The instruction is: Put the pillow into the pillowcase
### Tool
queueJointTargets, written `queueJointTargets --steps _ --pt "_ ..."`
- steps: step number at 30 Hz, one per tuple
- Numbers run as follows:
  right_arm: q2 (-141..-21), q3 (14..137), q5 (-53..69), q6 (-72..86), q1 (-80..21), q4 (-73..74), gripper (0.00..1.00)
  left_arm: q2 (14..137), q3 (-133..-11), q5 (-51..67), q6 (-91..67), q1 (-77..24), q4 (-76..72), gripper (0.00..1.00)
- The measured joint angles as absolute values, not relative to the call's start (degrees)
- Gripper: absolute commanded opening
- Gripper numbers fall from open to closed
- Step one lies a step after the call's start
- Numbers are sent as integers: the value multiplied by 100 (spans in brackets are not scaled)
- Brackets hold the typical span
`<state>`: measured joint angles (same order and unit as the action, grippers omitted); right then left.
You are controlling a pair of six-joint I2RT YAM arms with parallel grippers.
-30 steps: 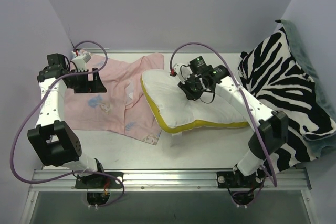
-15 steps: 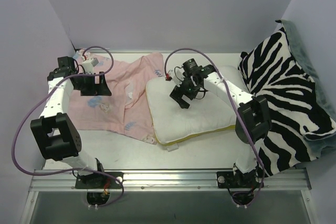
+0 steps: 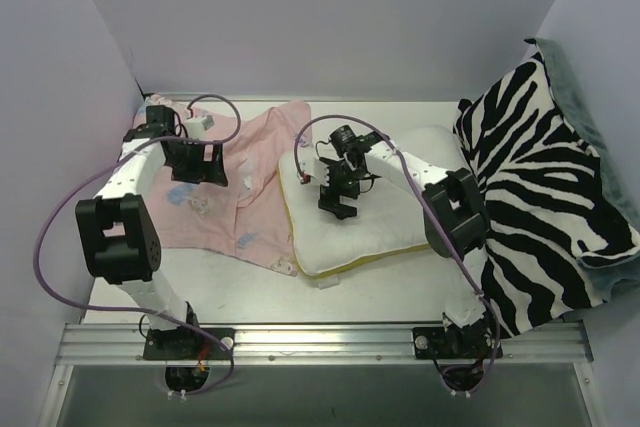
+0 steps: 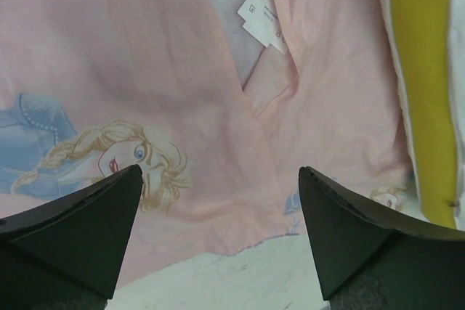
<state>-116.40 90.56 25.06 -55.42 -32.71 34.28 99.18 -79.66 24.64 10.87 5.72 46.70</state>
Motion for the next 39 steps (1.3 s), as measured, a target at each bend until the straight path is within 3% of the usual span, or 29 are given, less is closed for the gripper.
queueJointTargets --steps 2,5,14,22,29,36,39 --pt "-11861 9056 2510 -5564 -3271 3428 63 10082 -8049 2294 1048 401 4604 93" --pt "-11874 9194 2589 -5540 -3247 3546 0 10401 -8311 2053 963 167 4471 89" --pt "-11629 9627 3533 -3920 -2659 4093 0 11417 -9135 2137 528 -226 4062 76" --pt "-9961 9758 4287 -2440 -1203 4145 0 12001 -9327 2447 250 -961 3653 65" --pt "-8965 9850 4423 -1789 -554 4307 0 12420 -9345 2626 169 -1824 3483 51" --pt "-8908 9826 4558 -1387 108 4394 0 12497 -9319 3293 -82 -2976 3249 51" --pt "-8868 9806 4595 -1253 390 4390 0 12501 -9258 3712 -432 -3245 2873 64"
